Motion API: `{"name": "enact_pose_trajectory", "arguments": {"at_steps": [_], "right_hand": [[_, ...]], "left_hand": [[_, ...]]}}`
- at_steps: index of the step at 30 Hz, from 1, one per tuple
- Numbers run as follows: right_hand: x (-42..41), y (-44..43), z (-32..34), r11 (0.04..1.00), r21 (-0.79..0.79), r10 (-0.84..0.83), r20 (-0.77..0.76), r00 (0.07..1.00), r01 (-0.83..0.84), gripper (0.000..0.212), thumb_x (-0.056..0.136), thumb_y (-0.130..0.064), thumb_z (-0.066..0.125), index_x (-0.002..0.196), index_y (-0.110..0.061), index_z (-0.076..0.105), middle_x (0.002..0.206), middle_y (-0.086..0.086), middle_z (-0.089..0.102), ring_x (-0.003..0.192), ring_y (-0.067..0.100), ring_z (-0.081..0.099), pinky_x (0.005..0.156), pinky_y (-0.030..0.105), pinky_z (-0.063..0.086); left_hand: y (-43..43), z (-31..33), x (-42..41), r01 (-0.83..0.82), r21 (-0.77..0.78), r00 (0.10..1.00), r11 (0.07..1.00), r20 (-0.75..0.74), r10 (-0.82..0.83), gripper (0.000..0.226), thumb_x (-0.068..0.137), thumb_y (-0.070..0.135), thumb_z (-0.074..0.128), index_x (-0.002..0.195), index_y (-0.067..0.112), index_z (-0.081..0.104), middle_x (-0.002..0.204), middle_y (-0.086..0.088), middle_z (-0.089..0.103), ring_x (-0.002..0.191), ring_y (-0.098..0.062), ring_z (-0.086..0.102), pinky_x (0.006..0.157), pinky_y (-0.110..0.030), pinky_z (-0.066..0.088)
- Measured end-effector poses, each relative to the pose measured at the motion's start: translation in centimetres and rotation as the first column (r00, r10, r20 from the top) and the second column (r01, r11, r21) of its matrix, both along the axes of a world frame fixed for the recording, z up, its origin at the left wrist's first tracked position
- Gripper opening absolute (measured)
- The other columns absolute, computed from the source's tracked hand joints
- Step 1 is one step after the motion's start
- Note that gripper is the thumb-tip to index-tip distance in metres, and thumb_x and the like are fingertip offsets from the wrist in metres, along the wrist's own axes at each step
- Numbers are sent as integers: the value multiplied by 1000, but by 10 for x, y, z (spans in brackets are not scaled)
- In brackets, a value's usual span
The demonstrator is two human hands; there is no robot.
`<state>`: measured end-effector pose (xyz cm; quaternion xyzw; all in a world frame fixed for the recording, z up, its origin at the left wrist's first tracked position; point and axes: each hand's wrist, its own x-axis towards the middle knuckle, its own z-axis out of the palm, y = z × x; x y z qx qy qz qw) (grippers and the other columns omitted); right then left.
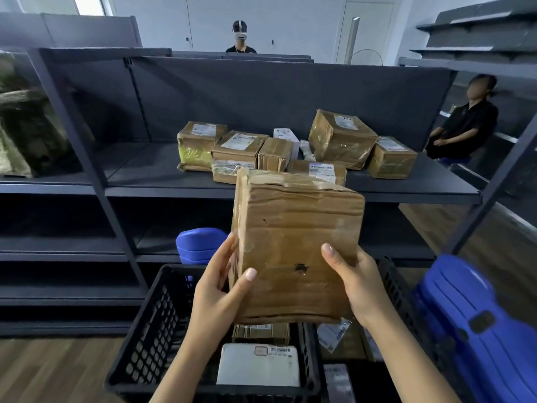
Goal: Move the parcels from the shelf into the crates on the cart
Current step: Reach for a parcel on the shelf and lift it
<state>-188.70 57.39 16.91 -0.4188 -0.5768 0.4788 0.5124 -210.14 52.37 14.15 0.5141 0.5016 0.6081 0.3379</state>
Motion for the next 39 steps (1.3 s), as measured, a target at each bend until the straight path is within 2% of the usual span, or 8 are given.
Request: {"name": "enact_pose_trajectory", "arguments": {"at_steps": [6, 10, 14, 21, 26, 30, 34, 39], "right_hand": [[23, -8, -29, 983, -140, 79, -262, 962, -119, 81, 45, -62, 88, 108, -14, 68, 108, 11, 72, 100, 28, 69, 74, 32, 58], [28, -14, -44, 964, -181, 122, -359, 925, -197, 89, 43, -57, 91, 109, -4, 63, 102, 14, 73, 95, 29, 70, 73, 33, 58], [30, -11, -55, 962, -171, 139, -366, 920, -213, 86, 44, -57, 91, 104, -3, 62, 94, 11, 72, 90, 28, 70, 73, 36, 58], [37, 1, -46, 992, -102, 60, -178, 982, -79, 44, 79, -42, 71, 121, -46, 60, 122, -7, 66, 113, 18, 63, 82, 28, 56], [36, -3, -33, 998, -24, 58, -217, 975, -64, 51, 82, -52, 67, 128, -60, 46, 124, -20, 63, 114, 14, 63, 81, 37, 58], [34, -9, -30, 988, 7, 149, -213, 966, -151, 100, 47, -66, 84, 136, -58, 38, 134, -6, 59, 117, 17, 62, 86, 40, 57], [27, -3, -37, 988, -59, 127, -224, 966, -143, 101, 46, -44, 94, 133, -58, 43, 133, 1, 60, 116, 18, 62, 91, 44, 54], [23, 2, -59, 982, -170, 19, -364, 931, -87, 99, 42, -41, 96, 131, -33, 56, 116, 3, 70, 106, 28, 67, 73, 39, 60]], "left_hand": [[16, 11, -27, -37, -69, 998, 997, 55, 40, 85, 68, 52, 62, 144, 20, 42, 141, 9, 52, 129, -1, 48, 110, -30, 37], [20, 11, -46, 84, -242, 996, 967, 13, -84, 41, 74, 58, 67, 112, 42, 63, 107, 14, 72, 99, -4, 67, 82, -25, 48], [18, 14, -53, 192, -336, 979, 922, -1, -204, 43, 70, 55, 61, 101, 26, 66, 96, 12, 75, 87, -4, 71, 72, -20, 51], [12, 24, -43, -4, -114, 994, 994, -112, -8, 47, 53, 66, 70, 80, 28, 69, 75, 14, 74, 68, 3, 67, 58, -11, 50], [7, 33, -32, -129, -1, 936, 992, -331, 121, 49, 52, 76, 70, 93, 49, 66, 79, 31, 69, 73, 9, 64, 59, -6, 47], [3, 47, -27, -188, 62, 834, 980, -517, 193, 81, 56, 82, 65, 130, 52, 50, 99, 15, 72, 64, 1, 62, 61, -8, 48], [1, 60, -10, -118, 269, 525, 956, -800, 291, 91, 70, 79, 51, 143, 26, 45, 144, 10, 41, 124, -8, 51, 103, -36, 40], [-1, 66, 15, -19, 375, 316, 927, -877, 362, 81, 80, 66, 51, 134, 8, 56, 136, -13, 55, 125, -33, 53, 100, -50, 40]]}}
